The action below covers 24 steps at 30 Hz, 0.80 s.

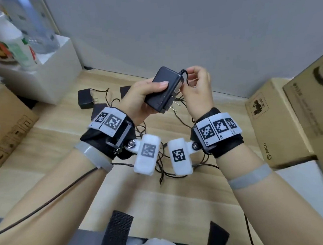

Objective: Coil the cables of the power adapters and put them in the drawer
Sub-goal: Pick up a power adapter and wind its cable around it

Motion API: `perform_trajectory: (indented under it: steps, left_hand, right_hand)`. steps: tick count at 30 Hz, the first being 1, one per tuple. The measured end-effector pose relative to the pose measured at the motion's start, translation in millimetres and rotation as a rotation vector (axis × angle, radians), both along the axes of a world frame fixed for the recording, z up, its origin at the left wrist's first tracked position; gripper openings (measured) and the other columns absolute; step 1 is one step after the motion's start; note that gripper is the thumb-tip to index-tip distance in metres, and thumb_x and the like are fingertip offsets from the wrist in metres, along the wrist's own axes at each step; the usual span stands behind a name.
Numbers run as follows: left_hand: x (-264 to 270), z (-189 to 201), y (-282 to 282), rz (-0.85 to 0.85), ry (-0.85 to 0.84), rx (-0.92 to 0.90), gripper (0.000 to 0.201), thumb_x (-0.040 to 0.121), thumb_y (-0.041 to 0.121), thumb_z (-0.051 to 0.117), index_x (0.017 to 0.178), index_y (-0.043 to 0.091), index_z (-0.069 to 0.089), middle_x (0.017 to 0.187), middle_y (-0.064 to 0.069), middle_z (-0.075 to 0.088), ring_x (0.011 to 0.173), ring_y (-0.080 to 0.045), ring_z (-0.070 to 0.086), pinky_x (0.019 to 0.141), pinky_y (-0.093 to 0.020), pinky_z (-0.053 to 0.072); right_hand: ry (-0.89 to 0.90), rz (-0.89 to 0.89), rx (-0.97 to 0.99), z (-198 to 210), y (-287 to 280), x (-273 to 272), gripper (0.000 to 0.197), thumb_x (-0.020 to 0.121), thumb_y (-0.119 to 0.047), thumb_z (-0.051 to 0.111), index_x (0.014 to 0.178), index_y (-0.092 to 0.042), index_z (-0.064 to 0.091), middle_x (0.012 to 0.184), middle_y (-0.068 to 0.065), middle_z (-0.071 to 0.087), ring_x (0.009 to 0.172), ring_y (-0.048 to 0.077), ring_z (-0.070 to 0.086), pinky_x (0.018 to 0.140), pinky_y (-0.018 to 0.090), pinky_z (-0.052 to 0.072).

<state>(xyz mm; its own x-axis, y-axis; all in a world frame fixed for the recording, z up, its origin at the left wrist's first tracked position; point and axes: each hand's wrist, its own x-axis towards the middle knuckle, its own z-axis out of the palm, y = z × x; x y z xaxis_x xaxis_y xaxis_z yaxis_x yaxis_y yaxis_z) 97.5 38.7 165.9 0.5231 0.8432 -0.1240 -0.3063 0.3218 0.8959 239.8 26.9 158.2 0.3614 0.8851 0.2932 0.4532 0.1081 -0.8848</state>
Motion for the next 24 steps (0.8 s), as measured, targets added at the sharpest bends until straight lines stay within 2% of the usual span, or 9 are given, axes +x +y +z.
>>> perform_trajectory:
  steps: [2, 4, 6, 9, 12, 17, 19, 21, 24]
  left_hand:
    - [14, 0, -4, -0.031, 0.003, -0.015, 0.008, 0.078, 0.017, 0.059, 0.083, 0.011, 0.059, 0.065, 0.003, 0.065, 0.059, -0.01, 0.061, 0.054, -0.019, 0.049]
    - [27, -1, -7, -0.058, -0.012, -0.03, 0.009, 0.087, 0.017, 0.052, 0.083, 0.011, 0.058, 0.064, 0.004, 0.065, 0.057, -0.009, 0.061, 0.054, -0.02, 0.049]
    - [37, -3, -9, -0.075, -0.049, -0.055, 0.015, 0.092, 0.02, 0.045, 0.092, 0.012, 0.058, 0.071, 0.002, 0.066, 0.063, -0.01, 0.062, 0.059, -0.023, 0.052]
    - [49, -8, -9, -0.073, -0.087, -0.054, 0.016, 0.095, 0.025, 0.042, 0.108, 0.019, 0.049, 0.095, -0.004, 0.061, 0.082, -0.017, 0.061, 0.072, -0.037, 0.055]
    - [56, -13, -10, -0.079, -0.062, -0.022, 0.012, 0.095, 0.023, 0.046, 0.106, 0.026, 0.048, 0.101, -0.001, 0.061, 0.088, -0.019, 0.062, 0.07, -0.038, 0.056]
    - [65, -16, -5, -0.052, 0.051, 0.025, 0.014, 0.093, 0.02, 0.052, 0.102, 0.03, 0.053, 0.1, -0.002, 0.06, 0.084, -0.019, 0.06, 0.062, -0.034, 0.053]
    - [67, -17, -1, -0.03, 0.095, 0.043, 0.015, 0.092, 0.018, 0.053, 0.102, 0.029, 0.053, 0.095, 0.002, 0.06, 0.083, -0.02, 0.06, 0.063, -0.034, 0.052]
    - [68, -17, 1, -0.026, 0.134, 0.068, 0.018, 0.092, 0.015, 0.053, 0.103, 0.029, 0.053, 0.092, 0.003, 0.06, 0.08, -0.02, 0.059, 0.065, -0.034, 0.052]
    - [69, -18, 3, -0.033, 0.183, 0.105, 0.023, 0.091, 0.011, 0.053, 0.108, 0.028, 0.053, 0.092, 0.004, 0.058, 0.076, -0.016, 0.058, 0.063, -0.031, 0.053]
  right_hand:
    - [-0.077, -0.022, -0.06, -2, -9, 16, 0.013, 0.09, -0.011, 0.052, 0.09, -0.023, 0.052, 0.091, -0.013, 0.044, 0.096, 0.015, 0.05, 0.095, 0.033, 0.04]
    - [0.008, 0.021, -0.097, -4, -19, 30, 0.014, 0.094, -0.013, 0.049, 0.085, -0.019, 0.056, 0.082, -0.006, 0.057, 0.084, 0.01, 0.058, 0.09, 0.038, 0.045]
    - [0.2, 0.082, -0.101, -6, -30, 40, 0.014, 0.095, -0.009, 0.046, 0.087, -0.014, 0.057, 0.062, -0.007, 0.059, 0.06, 0.001, 0.06, 0.082, 0.036, 0.05]
    - [0.392, 0.188, -0.168, -9, -43, 48, 0.016, 0.097, -0.005, 0.039, 0.102, -0.006, 0.054, 0.04, -0.007, 0.046, 0.041, 0.006, 0.053, 0.063, 0.025, 0.052]
    - [0.359, 0.247, -0.276, -14, -48, 50, 0.023, 0.099, -0.009, 0.035, 0.11, -0.015, 0.055, 0.036, -0.008, 0.04, 0.035, 0.007, 0.042, 0.047, 0.023, 0.044]
    - [0.225, 0.217, -0.431, -30, -50, 50, 0.037, 0.098, -0.01, 0.034, 0.131, -0.027, 0.044, 0.044, -0.001, 0.043, 0.036, 0.007, 0.037, 0.041, 0.017, 0.031]
    - [0.219, 0.246, -0.451, -33, -49, 49, 0.035, 0.096, -0.005, 0.036, 0.122, -0.025, 0.047, 0.045, -0.007, 0.049, 0.033, 0.002, 0.039, 0.044, 0.017, 0.033]
    - [0.158, 0.23, -0.515, -34, -44, 50, 0.022, 0.092, -0.006, 0.042, 0.094, -0.022, 0.056, 0.048, -0.006, 0.049, 0.035, 0.001, 0.041, 0.048, 0.021, 0.031]
    - [0.067, 0.221, -0.64, -34, -42, 51, 0.027, 0.091, -0.013, 0.047, 0.066, -0.024, 0.049, 0.055, -0.005, 0.048, 0.04, 0.0, 0.042, 0.04, 0.014, 0.029]
